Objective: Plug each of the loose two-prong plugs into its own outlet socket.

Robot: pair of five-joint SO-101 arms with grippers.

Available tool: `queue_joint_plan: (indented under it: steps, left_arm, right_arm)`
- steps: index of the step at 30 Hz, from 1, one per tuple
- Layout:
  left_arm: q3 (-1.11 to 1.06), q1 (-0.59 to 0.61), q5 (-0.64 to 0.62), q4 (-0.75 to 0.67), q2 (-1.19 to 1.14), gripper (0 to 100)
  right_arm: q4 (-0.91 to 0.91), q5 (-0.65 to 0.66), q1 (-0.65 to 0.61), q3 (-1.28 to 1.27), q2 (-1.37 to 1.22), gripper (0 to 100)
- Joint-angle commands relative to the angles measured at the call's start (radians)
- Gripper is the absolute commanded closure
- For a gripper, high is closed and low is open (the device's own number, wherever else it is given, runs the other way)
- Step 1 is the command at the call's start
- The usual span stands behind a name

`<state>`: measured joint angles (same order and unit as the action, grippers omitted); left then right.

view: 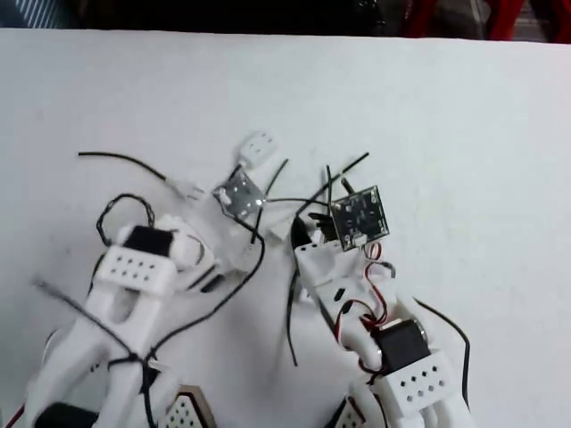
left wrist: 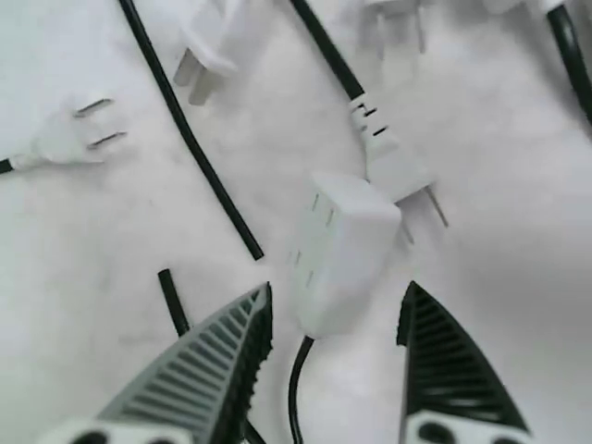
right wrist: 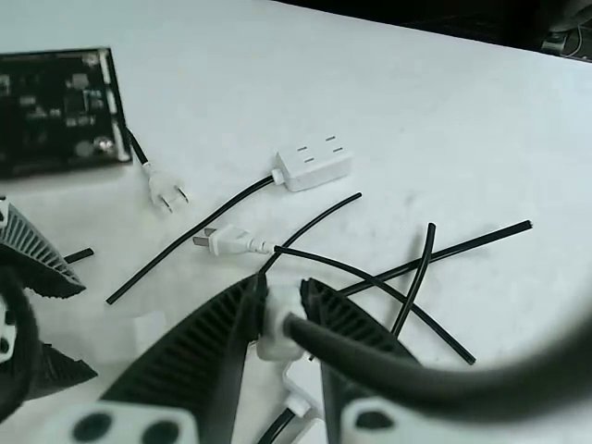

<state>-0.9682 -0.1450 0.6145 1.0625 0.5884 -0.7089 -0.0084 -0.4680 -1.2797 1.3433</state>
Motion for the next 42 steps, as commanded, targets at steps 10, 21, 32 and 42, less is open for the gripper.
queue_joint_plan:
  steps: [10,21,32,42]
  left_arm:
    - [0.144,0.160,-0.005,-0.009,0.087,77]
    - [0.133,0.016,-0.002,-0.063,-0.248,77]
    - [0.143,-0.027,-0.012,-0.006,-0.254,77]
    - [0.284,0.091,-0.005,-0.006,-0.254,77]
  right_arm:
    - [0.016,0.000,0.010,0.008,0.012,98.1]
    - [0.016,0.000,0.010,0.008,0.012,98.1]
    - [0.015,0.000,0.010,0.008,0.012,98.1]
    - [0.015,0.000,0.010,0.008,0.012,98.1]
